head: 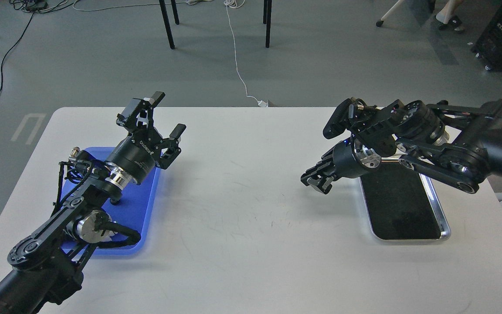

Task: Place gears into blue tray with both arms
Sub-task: 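Carry the second gear with the right gripper toward the table center, then release the gear on the table and retract the right arm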

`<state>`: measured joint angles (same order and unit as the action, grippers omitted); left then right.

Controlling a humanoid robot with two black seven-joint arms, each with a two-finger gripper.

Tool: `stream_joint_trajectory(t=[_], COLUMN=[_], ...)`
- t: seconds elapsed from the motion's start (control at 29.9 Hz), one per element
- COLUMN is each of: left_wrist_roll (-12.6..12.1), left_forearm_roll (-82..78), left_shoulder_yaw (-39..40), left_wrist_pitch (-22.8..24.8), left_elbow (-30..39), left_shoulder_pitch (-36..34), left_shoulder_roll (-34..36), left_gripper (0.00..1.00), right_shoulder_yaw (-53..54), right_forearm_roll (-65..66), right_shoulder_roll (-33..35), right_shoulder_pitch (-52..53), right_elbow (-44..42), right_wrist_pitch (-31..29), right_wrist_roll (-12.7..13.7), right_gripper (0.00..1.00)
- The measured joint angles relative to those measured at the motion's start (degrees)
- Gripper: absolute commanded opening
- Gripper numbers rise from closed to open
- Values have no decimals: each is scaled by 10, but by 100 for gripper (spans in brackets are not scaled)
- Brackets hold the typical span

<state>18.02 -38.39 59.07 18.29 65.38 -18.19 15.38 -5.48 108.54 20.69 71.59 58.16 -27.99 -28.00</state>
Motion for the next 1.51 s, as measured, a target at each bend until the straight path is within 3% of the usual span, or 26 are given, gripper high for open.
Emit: stream_joint_trajectory(t=[0.47, 0.8, 1.07, 1.24, 1.4, 1.51], left_wrist_roll=[0, 1, 1, 1, 1, 1], left_forearm_roll=[3, 5, 5, 5, 5, 5], left_shoulder_yaw=[7, 14, 16, 16, 16, 16], left_wrist_pitch=[0, 1, 1, 1, 1, 1], left_elbow=[1, 2, 2, 6, 6, 6], left_shoulder_pitch=[4, 12, 14, 15, 18, 18], left_shoulder_roll=[23, 30, 30, 31, 31, 31], left_gripper=[98, 98, 98, 98, 98, 98], right_shoulder_yaw=[-35, -49, -56, -56, -56, -56], right_forearm_roll=[-2, -24, -25, -25, -30, -50], right_shoulder_roll=[-155, -178, -185, -185, -186, -186], right_shoulder_pitch=[-5, -9, -11, -11, -11, -11], right_elbow=[-91, -96, -101, -108, -112, -117], right_wrist_pitch=[0, 0, 0, 0, 0, 0], right_wrist_roll=[0, 0, 0, 0, 0, 0], right_gripper=[14, 15, 22, 34, 68, 76])
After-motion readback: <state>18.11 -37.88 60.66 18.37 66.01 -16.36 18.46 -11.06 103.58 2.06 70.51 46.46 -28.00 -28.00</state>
